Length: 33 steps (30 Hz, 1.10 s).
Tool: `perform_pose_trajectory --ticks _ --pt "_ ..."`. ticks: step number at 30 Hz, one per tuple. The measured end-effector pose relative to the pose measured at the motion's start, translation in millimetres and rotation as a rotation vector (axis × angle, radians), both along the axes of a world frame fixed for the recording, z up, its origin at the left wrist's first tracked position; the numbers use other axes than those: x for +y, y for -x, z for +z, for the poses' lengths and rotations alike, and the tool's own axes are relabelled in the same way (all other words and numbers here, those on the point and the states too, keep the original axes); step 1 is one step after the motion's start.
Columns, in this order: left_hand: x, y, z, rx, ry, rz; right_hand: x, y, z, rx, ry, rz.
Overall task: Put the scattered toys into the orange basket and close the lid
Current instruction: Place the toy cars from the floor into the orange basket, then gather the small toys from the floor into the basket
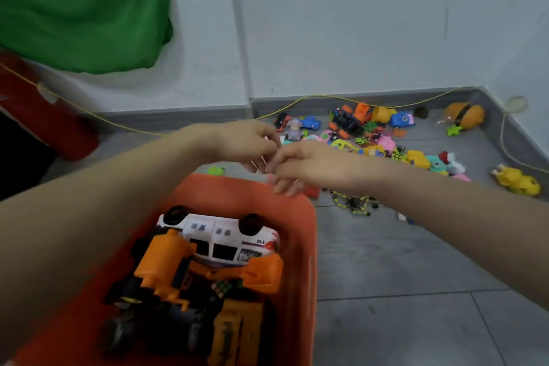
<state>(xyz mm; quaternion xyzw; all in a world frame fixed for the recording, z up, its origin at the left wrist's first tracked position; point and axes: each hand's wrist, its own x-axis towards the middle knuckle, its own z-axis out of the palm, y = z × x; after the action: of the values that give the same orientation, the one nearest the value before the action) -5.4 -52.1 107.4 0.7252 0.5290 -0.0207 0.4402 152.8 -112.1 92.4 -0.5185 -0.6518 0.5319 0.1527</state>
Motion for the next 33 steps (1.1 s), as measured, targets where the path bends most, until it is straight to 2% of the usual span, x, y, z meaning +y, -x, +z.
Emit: perform_pose_trajectory --ticks 2,4,9,13,17,21,26,29,33 --pt "3 -27 -13 -0.077 -0.009 0.082 9 -26 -5 0.06 -0.018 -0.195" --pt "11 -48 -38 -0.053 -0.02 0.104 17 -55 -23 0.068 -0.005 -0.348" --pt "28 -106 -63 0.1 -0.065 -0.061 21 -137 -83 -0.275 0.0 -0.546" --pt "48 -156 -76 0.128 -0.069 -0.088 30 -182 -111 -0.383 -0.123 -0.616" --pt "67 -200 -94 0.186 -0.081 -0.073 42 -214 -129 -0.399 -0.095 -0.685" --pt "95 -231 -122 0.255 -0.14 -0.057 56 -240 -150 -0.285 -0.129 -0.849" --pt "136 -251 -149 0.24 -0.238 0.032 85 -246 -174 -0.288 -0.226 -0.763" --pt "158 -259 -162 0.204 -0.217 0.048 104 -248 -188 -0.345 -0.26 -0.761" --pt "173 -277 -172 0.191 -0.143 -0.022 110 -249 -211 -0.497 -0.237 -0.578"
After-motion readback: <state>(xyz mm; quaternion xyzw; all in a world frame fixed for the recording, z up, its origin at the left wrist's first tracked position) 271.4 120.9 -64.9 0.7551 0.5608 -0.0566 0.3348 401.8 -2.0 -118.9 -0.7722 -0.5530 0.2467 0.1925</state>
